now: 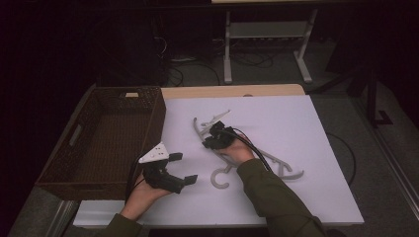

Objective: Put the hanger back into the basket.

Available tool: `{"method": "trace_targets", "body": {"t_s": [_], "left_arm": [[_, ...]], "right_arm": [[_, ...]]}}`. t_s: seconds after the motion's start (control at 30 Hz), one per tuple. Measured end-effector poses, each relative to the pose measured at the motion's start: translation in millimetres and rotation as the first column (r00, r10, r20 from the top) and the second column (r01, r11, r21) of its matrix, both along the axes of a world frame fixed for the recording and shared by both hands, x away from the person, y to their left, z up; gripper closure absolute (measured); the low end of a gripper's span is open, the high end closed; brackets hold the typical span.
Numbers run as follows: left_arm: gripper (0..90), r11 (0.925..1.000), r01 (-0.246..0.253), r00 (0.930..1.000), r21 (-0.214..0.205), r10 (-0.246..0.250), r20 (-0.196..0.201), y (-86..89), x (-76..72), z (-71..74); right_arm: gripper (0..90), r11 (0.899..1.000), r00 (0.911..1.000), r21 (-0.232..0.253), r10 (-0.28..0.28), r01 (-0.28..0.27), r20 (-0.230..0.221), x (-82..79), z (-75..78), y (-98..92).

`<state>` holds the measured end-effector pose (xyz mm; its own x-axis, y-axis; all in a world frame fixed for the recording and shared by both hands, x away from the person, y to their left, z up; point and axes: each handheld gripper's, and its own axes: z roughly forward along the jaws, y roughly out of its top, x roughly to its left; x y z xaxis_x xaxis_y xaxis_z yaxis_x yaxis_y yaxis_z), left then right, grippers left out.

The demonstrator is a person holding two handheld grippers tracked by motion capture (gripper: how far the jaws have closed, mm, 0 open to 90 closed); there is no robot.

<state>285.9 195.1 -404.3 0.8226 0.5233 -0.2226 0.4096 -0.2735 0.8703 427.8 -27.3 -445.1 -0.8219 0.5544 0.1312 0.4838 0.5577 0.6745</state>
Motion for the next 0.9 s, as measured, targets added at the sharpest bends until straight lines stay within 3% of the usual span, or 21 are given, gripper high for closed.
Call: {"method": "trace_targets", "body": {"t_s": [0.23, 0.33, 0.37, 0.43, 0.57, 0.9], "left_arm": [[0.0, 1.0, -0.002, 1.0, 0.001, 0.002, -0.002, -0.2, 0.0, -0.1], [0.0, 1.0, -0.001, 1.0, 0.0, 0.001, 0.001, 0.3, -0.4, 0.6], [0.0, 1.0, -0.003, 1.0, 0.0, 0.003, 0.001, 0.4, -0.4, 0.5], [0.0, 1.0, -0.002, 1.0, 0.003, 0.002, 0.0, 0.9, -0.4, 0.3], [0.0, 1.0, 0.001, 1.0, 0.005, -0.001, 0.004, 0.6, -0.4, 0.5], [0.0, 1.0, -0.005, 1.0, 0.001, 0.005, 0.004, 1.7, -0.6, 1.0]], "right_arm": [[79.7, 1.0, 0.9998, 0.011, 0.019, -0.019, 0.003, -2.1, 5.1, 1.0], [74.9, 0.999, 0.9999, -0.034, 0.009, -0.008, 0.011, -6.1, 5.0, 4.6], [74.0, 0.997, 0.9992, -0.074, 0.016, -0.013, 0.038, -7.2, 1.9, 5.8], [75.9, 0.998, 0.9992, -0.058, -0.024, 0.026, 0.032, -11.9, 2.2, 7.9], [77.0, 0.998, 0.9988, -0.059, -0.037, 0.039, 0.034, -13.5, 2.5, 8.9], [82.1, 0.994, 0.9946, -0.055, 0.099, -0.097, 0.032, -26.8, 2.0, 17.0]]}}
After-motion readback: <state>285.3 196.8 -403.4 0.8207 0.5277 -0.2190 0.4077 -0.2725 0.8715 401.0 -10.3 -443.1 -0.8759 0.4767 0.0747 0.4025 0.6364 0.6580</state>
